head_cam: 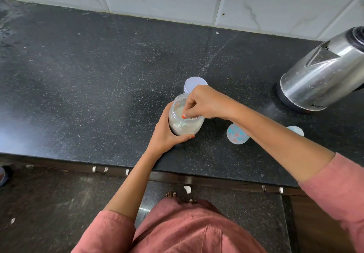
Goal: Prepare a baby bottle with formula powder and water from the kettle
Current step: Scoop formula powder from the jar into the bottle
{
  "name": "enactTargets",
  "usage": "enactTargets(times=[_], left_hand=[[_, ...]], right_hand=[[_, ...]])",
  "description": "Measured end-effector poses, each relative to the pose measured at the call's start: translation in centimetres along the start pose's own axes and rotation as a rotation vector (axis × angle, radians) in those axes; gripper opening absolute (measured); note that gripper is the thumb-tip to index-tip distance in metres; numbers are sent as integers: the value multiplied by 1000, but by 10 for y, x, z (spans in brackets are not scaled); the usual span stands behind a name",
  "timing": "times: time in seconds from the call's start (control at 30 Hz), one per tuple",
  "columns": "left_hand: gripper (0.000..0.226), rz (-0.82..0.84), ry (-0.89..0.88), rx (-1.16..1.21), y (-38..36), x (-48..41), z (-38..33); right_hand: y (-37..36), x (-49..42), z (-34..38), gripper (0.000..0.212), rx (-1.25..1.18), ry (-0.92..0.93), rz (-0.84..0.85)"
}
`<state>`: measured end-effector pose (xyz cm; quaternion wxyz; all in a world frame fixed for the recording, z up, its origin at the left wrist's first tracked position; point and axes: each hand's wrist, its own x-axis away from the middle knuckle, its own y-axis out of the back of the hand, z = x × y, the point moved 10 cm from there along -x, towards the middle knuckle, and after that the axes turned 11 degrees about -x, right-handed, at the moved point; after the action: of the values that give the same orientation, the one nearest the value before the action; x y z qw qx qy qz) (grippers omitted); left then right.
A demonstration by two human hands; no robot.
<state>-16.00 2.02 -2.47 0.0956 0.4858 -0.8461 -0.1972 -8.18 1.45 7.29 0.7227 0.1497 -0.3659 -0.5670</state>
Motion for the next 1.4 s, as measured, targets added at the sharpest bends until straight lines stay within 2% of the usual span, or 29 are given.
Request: enactTargets(times=[0.23, 0.5, 0.77, 1.0, 1.23, 1.4], left_hand=[[93, -4, -1, -16, 1, 0, -2], [91, 0, 5, 4, 1, 1, -3], [92, -2, 4, -18, 2, 1, -3], [92, -11, 7, -22, 3, 0, -3], [92, -15, -10, -22, 4, 0, -5], [92, -15, -6, -11, 4, 1, -4]], right_hand=[[-4, -1, -2, 14, 4, -25, 101], [-5, -7, -8, 22, -174, -59, -21], [-9, -4, 2, 21, -45, 18, 105], [-6, -9, -6, 22, -180, -16, 22], [-5, -7, -1, 19, -94, -12, 105], [-6, -8, -1, 21, -143, -17, 52]])
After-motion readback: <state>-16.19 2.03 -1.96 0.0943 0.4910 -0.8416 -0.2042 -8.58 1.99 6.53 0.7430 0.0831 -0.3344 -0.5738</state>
